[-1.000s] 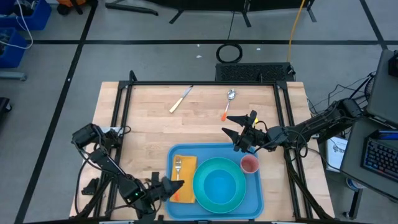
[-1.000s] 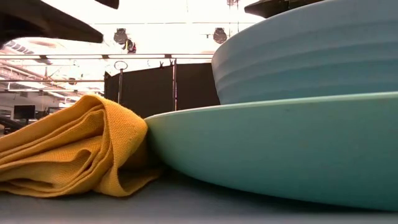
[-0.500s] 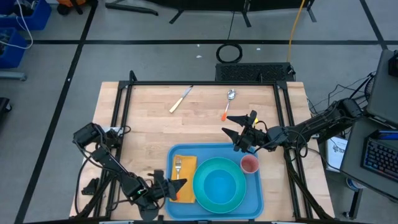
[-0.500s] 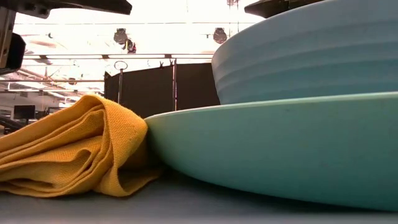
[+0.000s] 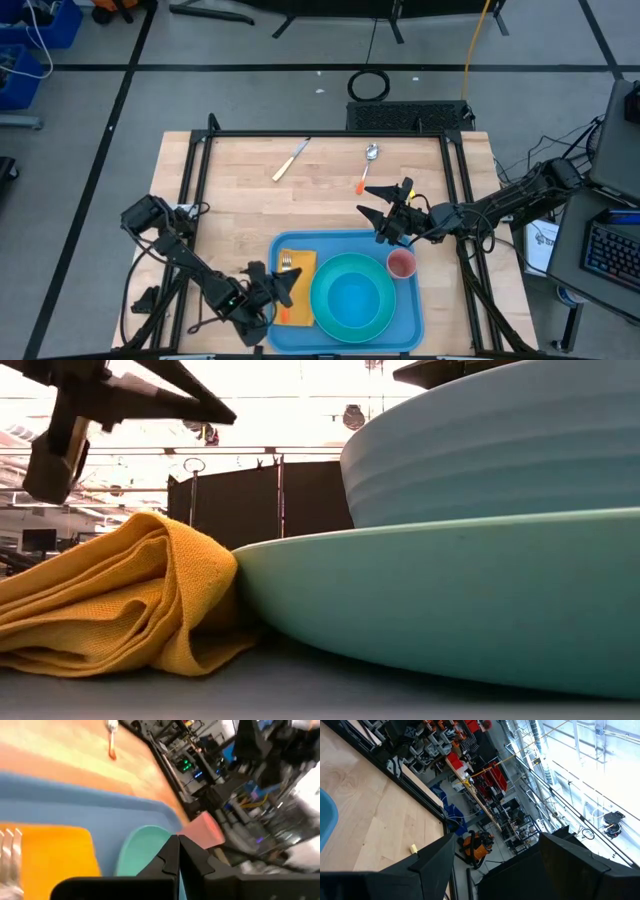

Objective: Set up tray
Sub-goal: Put the orange spoon on top of the yellow table napkin to the right of the orange fork

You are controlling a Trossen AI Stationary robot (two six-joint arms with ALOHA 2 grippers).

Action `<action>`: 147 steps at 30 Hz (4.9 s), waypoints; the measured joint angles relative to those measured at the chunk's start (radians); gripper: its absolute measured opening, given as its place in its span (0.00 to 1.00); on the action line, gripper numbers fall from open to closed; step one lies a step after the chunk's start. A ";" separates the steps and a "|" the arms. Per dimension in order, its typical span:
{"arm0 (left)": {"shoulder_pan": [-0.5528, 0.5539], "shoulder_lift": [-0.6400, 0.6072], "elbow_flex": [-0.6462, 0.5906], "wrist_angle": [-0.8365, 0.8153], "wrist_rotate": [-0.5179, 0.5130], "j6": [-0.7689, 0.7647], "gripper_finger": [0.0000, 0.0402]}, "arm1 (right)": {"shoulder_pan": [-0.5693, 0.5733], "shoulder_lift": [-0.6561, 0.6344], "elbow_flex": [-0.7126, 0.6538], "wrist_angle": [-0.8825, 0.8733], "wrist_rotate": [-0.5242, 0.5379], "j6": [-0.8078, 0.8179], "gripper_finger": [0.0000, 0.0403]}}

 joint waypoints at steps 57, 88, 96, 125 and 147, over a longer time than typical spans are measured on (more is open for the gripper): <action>0.030 -0.233 0.000 0.048 0.028 0.900 0.08 | 0.000 0.000 0.000 0.000 0.000 0.000 0.69; 0.030 -0.233 0.000 0.048 0.028 0.914 0.08 | 0.006 0.000 0.000 -0.015 -0.108 1.029 0.69; 0.030 -0.233 0.000 0.048 0.029 0.910 0.08 | 0.005 0.000 0.000 0.049 -0.103 1.099 0.69; -0.013 -0.279 0.000 -0.102 0.041 0.805 0.08 | -0.683 -0.008 0.323 -1.060 -0.637 1.566 0.65; -0.024 -0.281 0.000 -0.172 -0.017 0.786 0.08 | -0.916 0.524 0.717 -1.521 -0.836 1.654 0.65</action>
